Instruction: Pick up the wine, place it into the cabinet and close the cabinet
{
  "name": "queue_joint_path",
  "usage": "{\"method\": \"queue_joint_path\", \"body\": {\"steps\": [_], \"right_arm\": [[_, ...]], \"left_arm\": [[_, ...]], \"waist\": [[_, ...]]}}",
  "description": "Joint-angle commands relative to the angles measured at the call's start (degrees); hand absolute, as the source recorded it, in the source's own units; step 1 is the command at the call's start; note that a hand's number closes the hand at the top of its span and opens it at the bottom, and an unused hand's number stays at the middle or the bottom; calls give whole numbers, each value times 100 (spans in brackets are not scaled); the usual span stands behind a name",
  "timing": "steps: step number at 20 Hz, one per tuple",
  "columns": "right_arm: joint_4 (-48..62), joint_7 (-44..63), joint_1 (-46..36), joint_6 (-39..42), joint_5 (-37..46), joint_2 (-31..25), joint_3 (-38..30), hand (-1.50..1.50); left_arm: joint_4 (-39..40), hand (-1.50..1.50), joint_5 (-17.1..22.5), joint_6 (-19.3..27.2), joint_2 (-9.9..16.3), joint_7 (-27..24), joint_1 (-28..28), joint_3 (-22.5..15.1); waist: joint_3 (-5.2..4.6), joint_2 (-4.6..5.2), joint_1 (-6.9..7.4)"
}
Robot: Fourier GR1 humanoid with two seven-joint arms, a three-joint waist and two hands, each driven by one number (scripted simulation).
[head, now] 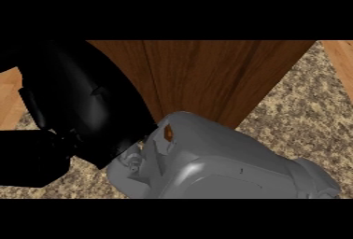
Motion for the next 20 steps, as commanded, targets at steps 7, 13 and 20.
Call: {"method": "queue_joint_path", "body": {"steps": [7, 13, 20], "right_arm": [[2957, -1670, -577, 546, -474, -25, -1036, 150], [3608, -2310, -271, 432, -299, -62, -760, 150], [3754, -2693, 64, 725, -255, -603, -787, 150]], "left_arm": [[143, 150, 234, -397, -26, 165, 213, 548], [85, 150, 375, -139, 43, 370, -102, 664], [-4, 150, 563, -157, 114, 470, -36, 827]], "waist": [[4, 51, -1], [7, 85, -120], [10, 130, -111]]}}
